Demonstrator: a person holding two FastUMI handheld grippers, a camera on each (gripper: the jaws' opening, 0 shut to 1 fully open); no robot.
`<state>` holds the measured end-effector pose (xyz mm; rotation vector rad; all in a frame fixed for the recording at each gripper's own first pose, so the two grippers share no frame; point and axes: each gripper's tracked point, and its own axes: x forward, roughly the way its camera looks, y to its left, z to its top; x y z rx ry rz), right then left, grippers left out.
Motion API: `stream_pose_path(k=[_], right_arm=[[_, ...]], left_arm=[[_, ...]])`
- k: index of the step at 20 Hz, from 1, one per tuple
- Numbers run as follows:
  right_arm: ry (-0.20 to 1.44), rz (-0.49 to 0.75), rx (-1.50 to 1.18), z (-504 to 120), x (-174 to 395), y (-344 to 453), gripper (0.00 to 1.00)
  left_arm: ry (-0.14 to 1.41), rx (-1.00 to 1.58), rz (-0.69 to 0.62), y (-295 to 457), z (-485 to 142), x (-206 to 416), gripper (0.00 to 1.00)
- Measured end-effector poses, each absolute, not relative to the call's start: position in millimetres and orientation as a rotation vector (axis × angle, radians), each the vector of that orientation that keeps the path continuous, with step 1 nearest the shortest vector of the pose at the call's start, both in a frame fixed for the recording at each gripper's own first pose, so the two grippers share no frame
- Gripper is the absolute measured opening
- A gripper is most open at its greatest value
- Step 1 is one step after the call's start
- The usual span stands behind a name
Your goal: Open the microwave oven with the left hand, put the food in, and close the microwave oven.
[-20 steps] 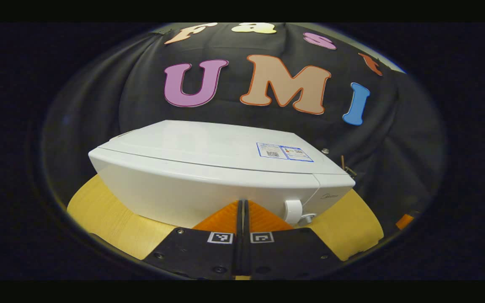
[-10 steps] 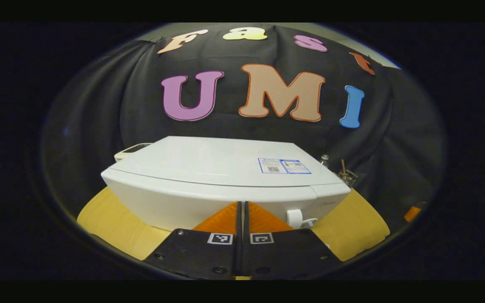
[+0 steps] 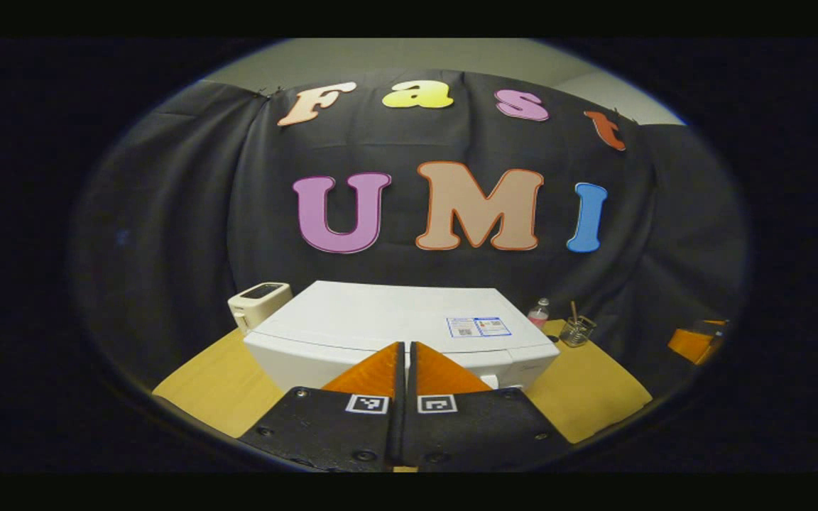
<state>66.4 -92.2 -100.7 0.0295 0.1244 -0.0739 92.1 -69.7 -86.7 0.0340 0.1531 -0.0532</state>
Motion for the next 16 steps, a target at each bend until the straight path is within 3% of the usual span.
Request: stream_pose_path(k=[2, 3, 6, 7, 8, 15, 16], right_arm=[[0.103, -0.057, 0.030, -88.7, 64.0, -87.1, 0.92], [0.097, -0.052, 0.029, -84.9, 62.2, -85.3, 0.92], [0.088, -0.038, 0.017, -79.9, 59.7, -81.5, 0.92], [0.089, -0.037, 0.009, -80.7, 59.2, -81.1, 0.92], [0.091, -0.033, 0.002, -82.2, 57.1, -80.4, 0.98], [0.101, -0.015, -0.040, -84.6, 54.9, -78.1, 0.98], [0.101, -0.014, -0.040, -84.4, 55.0, -78.4, 0.92]], left_arm=[[0.134, 0.063, -0.050, -65.0, -75.2, 81.7, 0.02], [0.126, 0.074, -0.044, -62.3, -71.2, 78.9, 0.10], [0.097, 0.061, -0.010, -58.5, -58.2, 69.2, 0.99], [0.097, 0.049, -0.011, -61.0, -58.3, 68.1, 0.94], [0.097, 0.040, -0.006, -61.0, -57.5, 66.3, 0.96], [0.103, 0.057, 0.034, -49.1, -57.3, 62.6, 0.96], [0.108, 0.060, 0.036, -48.9, -58.5, 62.4, 0.96]])
